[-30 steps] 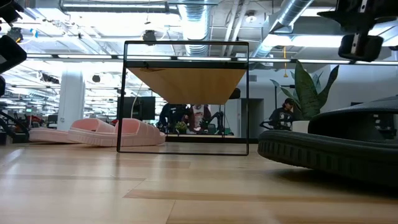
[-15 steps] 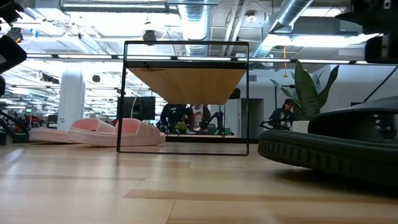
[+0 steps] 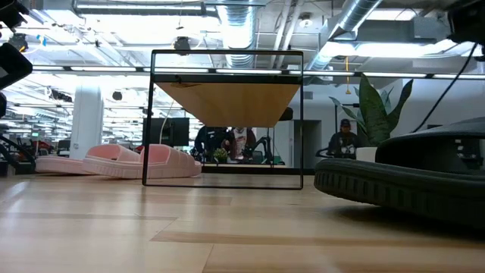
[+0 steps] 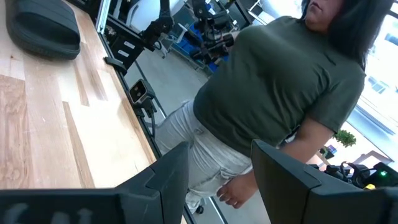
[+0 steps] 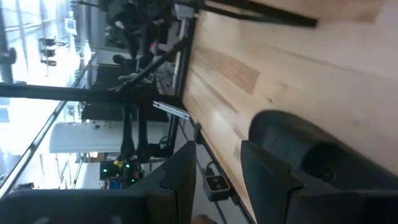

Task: Pick and place slides into the shelf
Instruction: Put the black slide on the shelf

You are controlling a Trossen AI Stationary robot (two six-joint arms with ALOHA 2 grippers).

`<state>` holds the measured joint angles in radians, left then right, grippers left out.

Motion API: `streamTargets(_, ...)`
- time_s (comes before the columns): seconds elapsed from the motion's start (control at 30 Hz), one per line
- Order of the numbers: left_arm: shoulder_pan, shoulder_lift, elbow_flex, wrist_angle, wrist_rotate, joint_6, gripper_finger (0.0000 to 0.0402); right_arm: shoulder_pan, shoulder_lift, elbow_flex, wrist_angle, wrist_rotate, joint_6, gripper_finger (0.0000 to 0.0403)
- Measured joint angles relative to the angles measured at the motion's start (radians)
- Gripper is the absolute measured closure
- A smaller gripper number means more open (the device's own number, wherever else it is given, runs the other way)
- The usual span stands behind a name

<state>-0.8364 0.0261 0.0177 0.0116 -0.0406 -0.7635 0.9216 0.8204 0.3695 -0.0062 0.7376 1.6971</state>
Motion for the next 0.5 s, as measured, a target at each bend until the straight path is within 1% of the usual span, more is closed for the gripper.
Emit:
streamTargets(0.17, 0.000, 0.000, 0.000, 0.000, 0.000, 0.000, 0.0239, 0.022, 0.094, 0.000, 0.063, -0.002, 0.080, 0.0285)
streamTargets(0.43, 0.000, 0.000, 0.000, 0.000, 0.000, 0.000, 0.0239, 0.027, 0.227, 0.001, 0.251, -0.010, 0.114, 0.0285)
streamTargets(0.5, 0.000, 0.000, 0.000, 0.000, 0.000, 0.000, 0.0239, 0.027, 0.255, 0.001, 0.278, -0.033, 0.134, 0.0285)
